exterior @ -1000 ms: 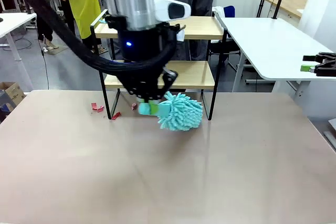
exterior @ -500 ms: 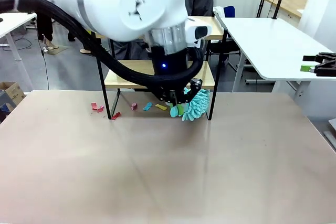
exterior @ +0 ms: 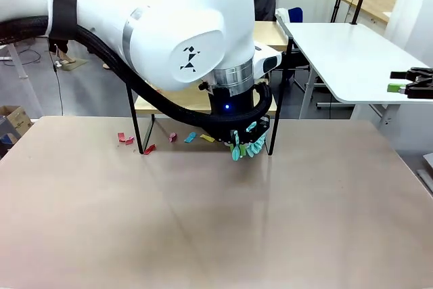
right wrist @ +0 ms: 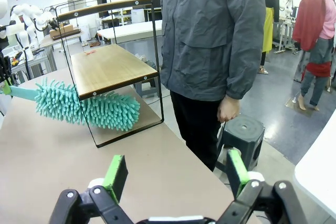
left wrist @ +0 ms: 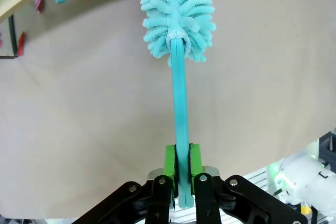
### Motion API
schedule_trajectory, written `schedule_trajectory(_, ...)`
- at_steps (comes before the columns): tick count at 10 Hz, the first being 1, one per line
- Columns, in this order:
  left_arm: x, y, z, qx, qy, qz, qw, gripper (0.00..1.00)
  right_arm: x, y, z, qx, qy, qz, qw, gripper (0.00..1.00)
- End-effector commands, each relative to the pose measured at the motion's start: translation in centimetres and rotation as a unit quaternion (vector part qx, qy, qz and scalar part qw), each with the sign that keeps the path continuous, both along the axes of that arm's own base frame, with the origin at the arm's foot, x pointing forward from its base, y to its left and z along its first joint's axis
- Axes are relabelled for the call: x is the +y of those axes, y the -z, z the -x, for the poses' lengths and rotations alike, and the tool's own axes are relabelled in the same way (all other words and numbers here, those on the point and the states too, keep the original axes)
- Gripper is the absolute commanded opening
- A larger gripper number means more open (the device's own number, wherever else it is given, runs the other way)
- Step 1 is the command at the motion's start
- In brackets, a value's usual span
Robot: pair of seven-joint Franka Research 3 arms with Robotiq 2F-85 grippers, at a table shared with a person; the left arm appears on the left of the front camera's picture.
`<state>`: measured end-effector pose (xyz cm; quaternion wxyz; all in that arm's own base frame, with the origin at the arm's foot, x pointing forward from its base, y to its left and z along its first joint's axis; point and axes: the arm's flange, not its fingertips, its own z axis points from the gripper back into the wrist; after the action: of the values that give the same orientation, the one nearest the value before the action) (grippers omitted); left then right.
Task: Clean the shelf.
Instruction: Clean the specific section of the Shelf indicated by the human with the Duster.
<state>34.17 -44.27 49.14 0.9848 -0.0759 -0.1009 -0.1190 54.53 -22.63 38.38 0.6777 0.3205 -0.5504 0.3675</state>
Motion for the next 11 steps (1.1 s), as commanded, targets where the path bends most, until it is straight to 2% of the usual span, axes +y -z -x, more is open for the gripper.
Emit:
schedule_trajectory(1, 0.4, -0.9, 0.0, -0.003, 0.007, 0.000, 1.000, 0.13, 0.3, -0.3, 0.0, -0.003, -0.002, 0.000, 1.000, 1.00)
schedule_trajectory(2, 0.0, 0.0, 0.0, 0.000, 0.000, 0.000, 1.000, 0.13, 0.3, -0.3, 0.0, -0.003, -0.002, 0.000, 1.000, 1.00)
schedule_trajectory(4, -2.4, 1.6, 1.5, -0.041, -0.050, -0.003, 0.998, 0.13, 0.3, -0.3, 0.0, -0.003, -0.002, 0.000, 1.000, 1.00)
schedule_trajectory(7, -4.3, 3.6, 3.4, -0.078, -0.099, 0.008, 0.992, 0.13, 0.3, -0.3, 0.0, -0.003, -0.002, 0.000, 1.000, 1.00)
schedule_trajectory(11, -7.1, 7.6, 3.0, -0.115, -0.126, 0.029, 0.985, 0.13, 0.3, -0.3, 0.0, -0.003, -0.002, 0.000, 1.000, 1.00)
